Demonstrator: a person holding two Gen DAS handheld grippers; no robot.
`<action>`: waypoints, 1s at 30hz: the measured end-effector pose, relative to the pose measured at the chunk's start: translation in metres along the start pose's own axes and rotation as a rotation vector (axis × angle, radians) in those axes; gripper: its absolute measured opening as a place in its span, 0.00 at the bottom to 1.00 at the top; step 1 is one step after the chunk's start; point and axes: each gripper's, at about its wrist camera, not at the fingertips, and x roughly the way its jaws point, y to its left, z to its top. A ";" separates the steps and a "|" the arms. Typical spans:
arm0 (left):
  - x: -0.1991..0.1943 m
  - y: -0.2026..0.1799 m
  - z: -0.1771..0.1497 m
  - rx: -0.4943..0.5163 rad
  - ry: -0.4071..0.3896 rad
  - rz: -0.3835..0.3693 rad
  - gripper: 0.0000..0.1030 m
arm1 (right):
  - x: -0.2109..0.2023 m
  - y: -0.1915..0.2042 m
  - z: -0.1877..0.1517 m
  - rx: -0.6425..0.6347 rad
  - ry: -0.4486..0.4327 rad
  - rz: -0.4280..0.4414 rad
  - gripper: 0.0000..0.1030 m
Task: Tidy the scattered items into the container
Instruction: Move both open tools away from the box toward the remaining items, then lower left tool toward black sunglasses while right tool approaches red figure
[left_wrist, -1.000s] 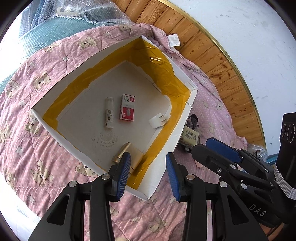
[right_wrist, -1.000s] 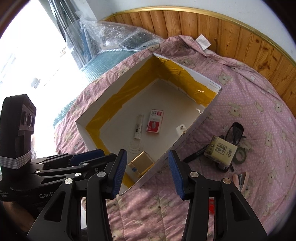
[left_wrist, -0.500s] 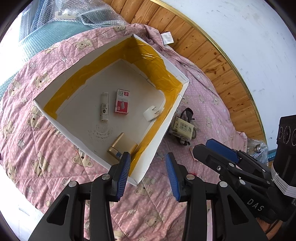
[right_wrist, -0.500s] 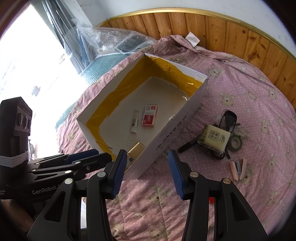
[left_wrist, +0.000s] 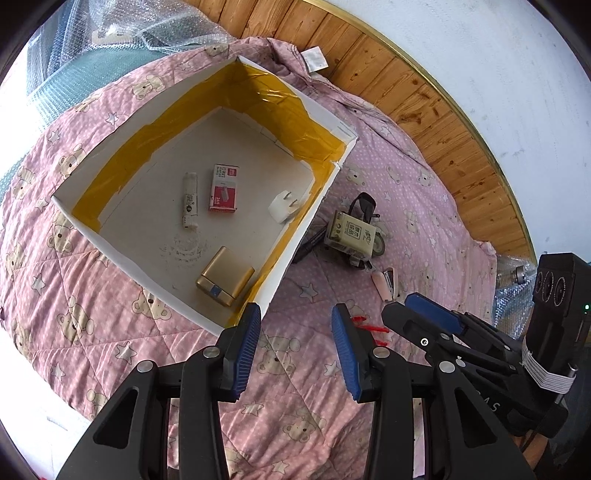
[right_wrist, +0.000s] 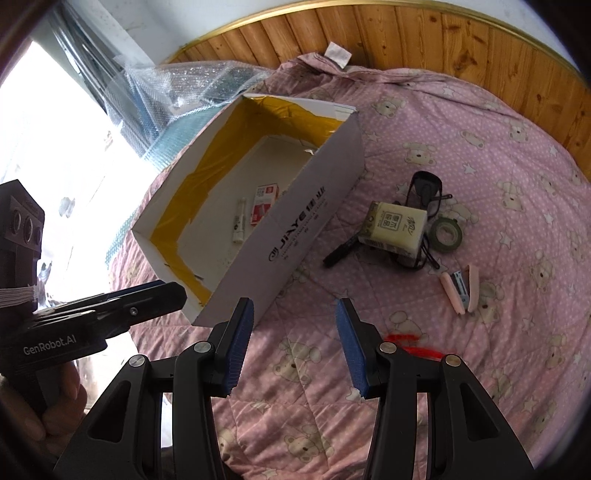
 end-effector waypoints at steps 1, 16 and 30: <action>0.002 -0.002 0.000 0.006 0.006 0.000 0.41 | 0.000 -0.005 -0.002 0.011 0.000 0.000 0.48; 0.041 -0.057 0.001 0.148 0.111 -0.021 0.44 | 0.001 -0.083 -0.031 0.188 0.011 -0.040 0.48; 0.102 -0.095 0.010 0.239 0.215 -0.011 0.47 | 0.017 -0.130 -0.053 0.287 0.064 -0.066 0.48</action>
